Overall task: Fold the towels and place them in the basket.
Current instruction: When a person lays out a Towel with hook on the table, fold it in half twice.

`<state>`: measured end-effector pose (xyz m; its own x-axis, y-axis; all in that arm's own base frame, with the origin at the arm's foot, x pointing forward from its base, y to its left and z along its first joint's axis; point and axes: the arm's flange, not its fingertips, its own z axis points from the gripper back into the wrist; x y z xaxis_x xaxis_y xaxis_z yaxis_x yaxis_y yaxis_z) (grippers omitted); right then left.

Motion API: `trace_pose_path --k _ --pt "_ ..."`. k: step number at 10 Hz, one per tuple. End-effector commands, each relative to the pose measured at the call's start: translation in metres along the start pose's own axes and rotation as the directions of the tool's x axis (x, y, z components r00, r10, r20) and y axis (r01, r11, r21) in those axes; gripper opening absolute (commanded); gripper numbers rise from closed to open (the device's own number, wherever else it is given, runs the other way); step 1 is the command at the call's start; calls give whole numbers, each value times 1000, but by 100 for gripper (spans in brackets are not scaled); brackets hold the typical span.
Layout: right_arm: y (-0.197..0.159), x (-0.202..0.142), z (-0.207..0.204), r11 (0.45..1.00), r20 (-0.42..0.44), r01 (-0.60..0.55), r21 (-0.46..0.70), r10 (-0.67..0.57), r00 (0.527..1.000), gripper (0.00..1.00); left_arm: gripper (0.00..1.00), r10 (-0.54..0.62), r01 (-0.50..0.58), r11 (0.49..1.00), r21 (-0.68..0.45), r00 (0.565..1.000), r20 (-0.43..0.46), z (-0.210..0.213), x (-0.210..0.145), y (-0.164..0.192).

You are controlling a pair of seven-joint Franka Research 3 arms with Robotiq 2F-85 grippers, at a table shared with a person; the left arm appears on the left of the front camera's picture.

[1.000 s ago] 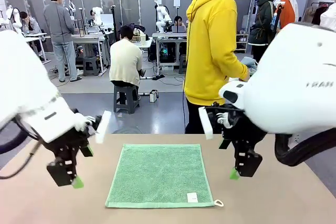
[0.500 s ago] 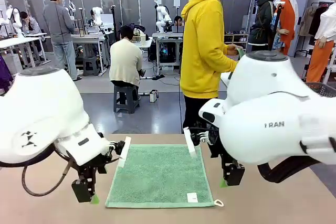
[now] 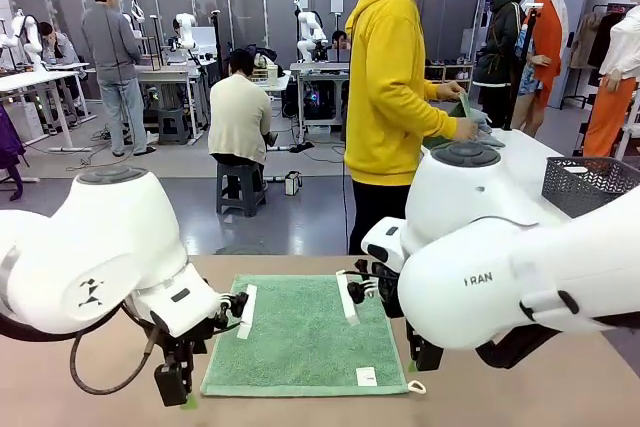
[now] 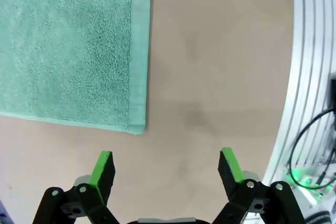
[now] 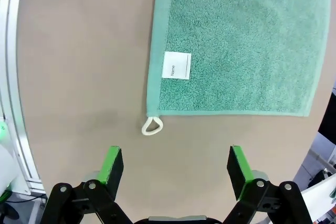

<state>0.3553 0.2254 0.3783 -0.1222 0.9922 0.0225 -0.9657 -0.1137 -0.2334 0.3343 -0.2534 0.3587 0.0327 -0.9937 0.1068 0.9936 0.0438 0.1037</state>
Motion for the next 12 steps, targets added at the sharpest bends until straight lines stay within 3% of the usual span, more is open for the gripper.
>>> trace_pose_path --k 1,6,12 --pt "27 -15 -30 998 -22 49 -26 -49 999 100 100 28 -28 999 32 1000 0 -21 -15 -14" --pt "39 -15 -67 989 -14 116 90 -115 993 100 100 79 -79 997 18 997 15 -47 -22 -1" --pt "39 -13 -89 978 -3 183 97 -183 983 100 100 56 -56 998 -6 998 27 -61 -16 3"
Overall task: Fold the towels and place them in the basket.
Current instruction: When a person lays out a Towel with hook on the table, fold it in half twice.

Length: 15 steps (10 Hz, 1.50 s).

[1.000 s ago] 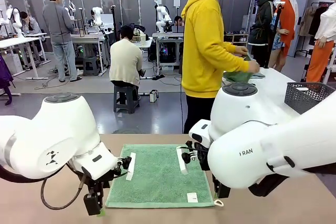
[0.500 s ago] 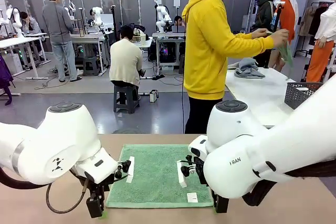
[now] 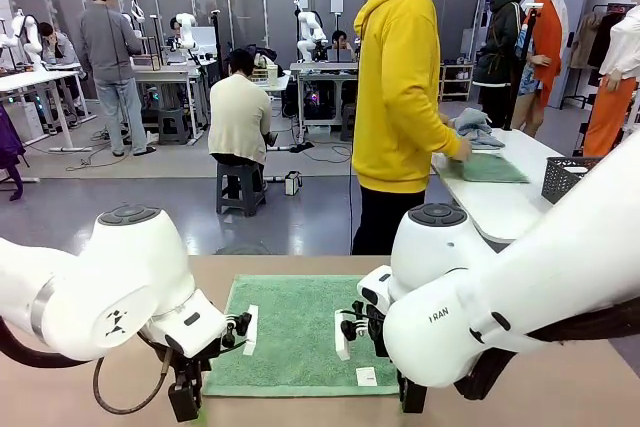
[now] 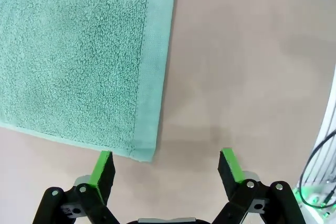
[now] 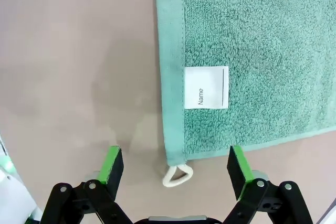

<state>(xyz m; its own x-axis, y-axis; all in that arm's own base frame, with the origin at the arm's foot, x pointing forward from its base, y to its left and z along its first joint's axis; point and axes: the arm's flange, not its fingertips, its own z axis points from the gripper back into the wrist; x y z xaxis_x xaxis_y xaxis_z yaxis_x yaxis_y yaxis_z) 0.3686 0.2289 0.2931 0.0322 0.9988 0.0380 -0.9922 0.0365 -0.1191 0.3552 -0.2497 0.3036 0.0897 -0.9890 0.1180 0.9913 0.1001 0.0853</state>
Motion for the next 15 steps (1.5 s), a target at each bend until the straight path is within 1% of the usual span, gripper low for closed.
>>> trace_pose_path --k 1,5,6,7,8,9,10,11,13,14,15 --pt "28 -17 -9 999 27 37 -6 -37 999 100 100 -8 8 1000 -2 1000 23 -6 -7 -10" --pt "24 -18 -18 999 30 53 12 -53 998 100 100 -28 28 999 -24 1000 13 -11 -4 -5" --pt "24 -17 -19 998 41 55 23 -56 998 100 89 -31 32 999 -28 999 11 -11 -4 -5" --pt "24 -17 -19 998 46 54 32 -55 997 100 75 -37 37 999 -32 999 9 -11 -4 -5" --pt "23 -16 -18 998 50 57 31 -58 997 68 47 -40 41 999 -32 999 11 -10 -3 -4" --pt "22 -15 -17 998 49 49 30 -51 998 40 18 -40 40 999 -32 999 10 -10 -3 -3" --pt "22 -15 -17 998 49 50 33 -51 997 8 0 -40 40 999 -34 999 12 -10 -3 -3" --pt "22 -15 -16 998 50 52 33 -54 997 0 0 -43 44 999 -33 999 12 -10 -3 -3" --pt "21 -15 -13 998 48 59 31 -60 997 0 0 -46 46 999 -27 999 10 -8 -2 -3" --pt "21 -15 -12 998 48 61 33 -63 997 5 0 -50 50 998 -24 999 9 -6 -2 -2" --pt "21 -15 -12 998 43 61 35 -63 997 0 0 -51 51 998 -23 999 4 -5 -2 -3"
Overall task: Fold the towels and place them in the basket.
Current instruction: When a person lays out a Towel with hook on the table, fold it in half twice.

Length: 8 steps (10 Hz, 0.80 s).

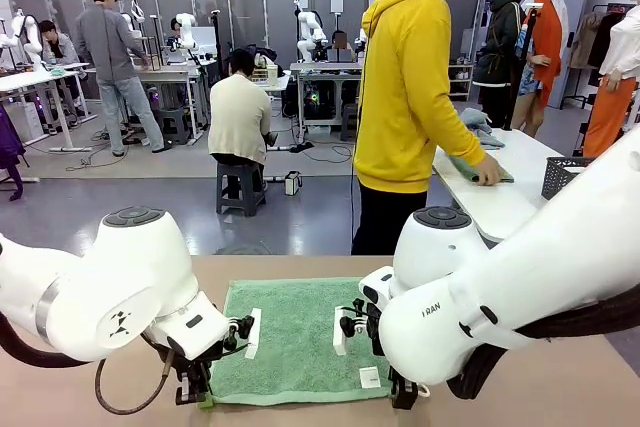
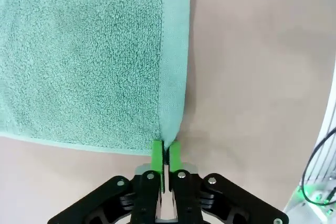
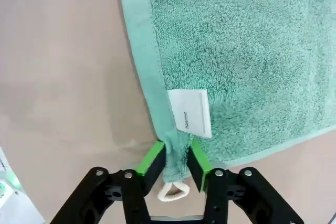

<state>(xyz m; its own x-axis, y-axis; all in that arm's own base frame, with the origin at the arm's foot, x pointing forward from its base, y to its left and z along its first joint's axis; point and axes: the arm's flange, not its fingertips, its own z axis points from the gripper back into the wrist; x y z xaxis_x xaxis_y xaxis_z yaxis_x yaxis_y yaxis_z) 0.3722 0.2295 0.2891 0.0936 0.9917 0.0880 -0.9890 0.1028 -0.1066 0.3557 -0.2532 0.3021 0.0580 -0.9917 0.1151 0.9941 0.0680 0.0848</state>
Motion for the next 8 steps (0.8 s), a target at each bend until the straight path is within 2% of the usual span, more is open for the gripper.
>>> trace_pose_path --k 1,5,8 --pt "23 -17 -8 1000 -4 -7 27 7 1000 0 0 -16 16 1000 -18 1000 3 -3 -5 -4" --pt "18 -17 10 999 13 3 34 -4 1000 0 0 -16 16 1000 -8 1000 20 7 -6 -4" --pt "9 -13 44 991 34 27 134 -32 999 0 0 -46 50 997 -52 996 80 44 -1 2"
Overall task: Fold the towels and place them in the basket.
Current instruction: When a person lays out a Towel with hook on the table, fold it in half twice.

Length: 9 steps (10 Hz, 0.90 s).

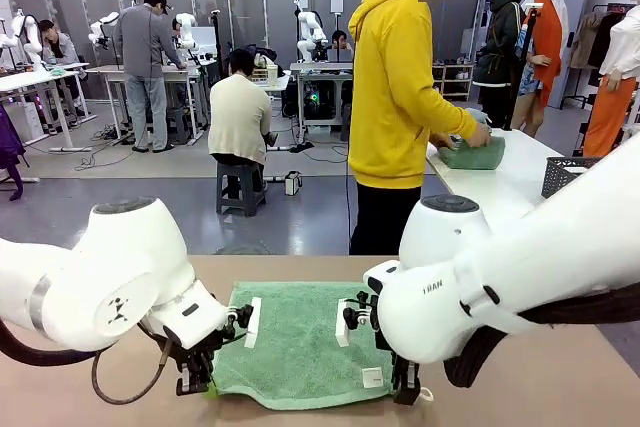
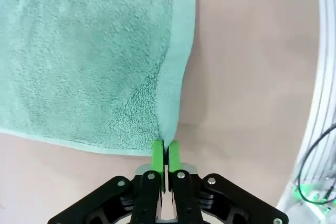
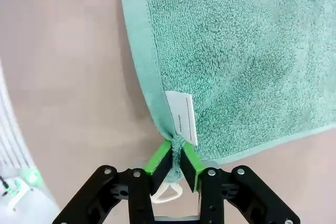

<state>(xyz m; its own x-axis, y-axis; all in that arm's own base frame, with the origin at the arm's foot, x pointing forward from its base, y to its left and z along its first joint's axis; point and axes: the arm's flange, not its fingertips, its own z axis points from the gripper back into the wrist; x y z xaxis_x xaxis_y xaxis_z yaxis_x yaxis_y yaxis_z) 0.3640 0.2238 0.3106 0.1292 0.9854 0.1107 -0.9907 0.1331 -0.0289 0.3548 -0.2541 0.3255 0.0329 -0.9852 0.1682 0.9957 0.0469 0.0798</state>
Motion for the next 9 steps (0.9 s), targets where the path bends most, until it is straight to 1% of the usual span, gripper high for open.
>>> trace_pose_path --k 1,3,4,6,8,9 --pt "3 -5 37 997 31 -29 78 26 999 0 0 -31 34 998 -60 999 38 35 -2 4" --pt "3 2 70 998 84 -32 58 27 996 0 0 -34 39 996 -82 998 61 58 -1 7" --pt "1 5 83 998 99 -38 40 34 995 0 0 -34 39 997 -69 996 77 73 0 9" --pt "-4 11 106 998 126 -56 0 55 990 0 0 2 3 999 -49 995 104 100 4 13" --pt "-8 17 128 997 146 -72 -42 78 986 0 0 6 -3 1000 -27 992 125 120 12 13" --pt "-9 18 137 995 150 -80 -61 89 985 0 0 10 -10 1000 1 989 150 130 17 14"
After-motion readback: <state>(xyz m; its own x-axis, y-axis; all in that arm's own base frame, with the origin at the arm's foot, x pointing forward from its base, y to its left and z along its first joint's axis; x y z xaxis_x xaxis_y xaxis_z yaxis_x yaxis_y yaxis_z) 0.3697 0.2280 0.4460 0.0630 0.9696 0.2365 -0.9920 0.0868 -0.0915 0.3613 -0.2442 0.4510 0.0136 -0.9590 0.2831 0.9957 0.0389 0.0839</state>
